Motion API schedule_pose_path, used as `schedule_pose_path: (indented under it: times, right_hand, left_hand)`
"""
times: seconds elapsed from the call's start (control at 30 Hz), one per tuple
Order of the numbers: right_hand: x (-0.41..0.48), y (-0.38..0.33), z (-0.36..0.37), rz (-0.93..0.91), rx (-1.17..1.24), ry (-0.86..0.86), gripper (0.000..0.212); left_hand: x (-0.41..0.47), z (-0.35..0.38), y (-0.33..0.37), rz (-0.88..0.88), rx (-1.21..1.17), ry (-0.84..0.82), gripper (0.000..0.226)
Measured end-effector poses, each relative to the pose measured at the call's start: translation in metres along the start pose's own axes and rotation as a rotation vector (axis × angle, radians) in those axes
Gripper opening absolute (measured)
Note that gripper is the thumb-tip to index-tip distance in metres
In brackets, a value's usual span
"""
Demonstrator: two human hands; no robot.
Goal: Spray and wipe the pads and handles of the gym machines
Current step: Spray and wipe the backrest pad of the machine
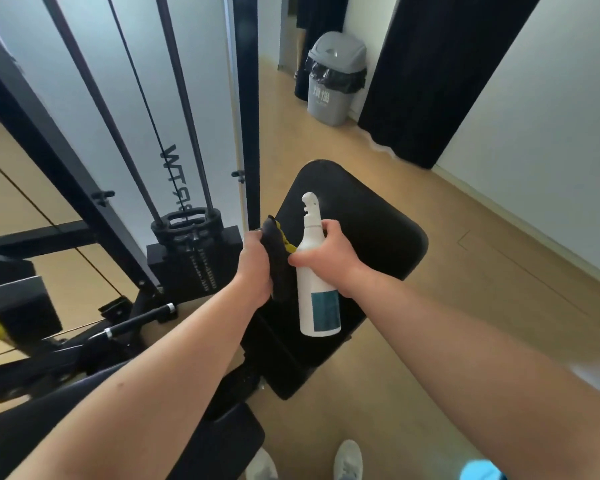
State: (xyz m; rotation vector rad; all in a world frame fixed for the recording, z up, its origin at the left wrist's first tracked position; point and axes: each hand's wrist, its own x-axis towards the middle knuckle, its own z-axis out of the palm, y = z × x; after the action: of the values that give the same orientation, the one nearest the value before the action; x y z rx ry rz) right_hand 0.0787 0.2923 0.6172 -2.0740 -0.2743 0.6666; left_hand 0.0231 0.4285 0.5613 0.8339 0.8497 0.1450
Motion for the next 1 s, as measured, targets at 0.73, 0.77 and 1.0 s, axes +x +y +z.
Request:
schedule_pose_path:
  times: [0.73,0.77,1.0]
  right_hand:
    - [-0.072,0.063,-0.092,0.136,0.126,-0.043,0.083]
    - [-0.075,0.067,-0.097,0.135,0.128,-0.05,0.086]
    - [-0.078,0.077,-0.104,0.13,0.038,-0.064,0.076]
  left_hand:
    - [-0.022,0.077,-0.053,0.241,0.261,-0.187,0.06]
    - [-0.021,0.078,-0.056,0.245,0.268,-0.171,0.06]
    - [-0.022,0.074,-0.068,0.284,0.321,-0.022,0.044]
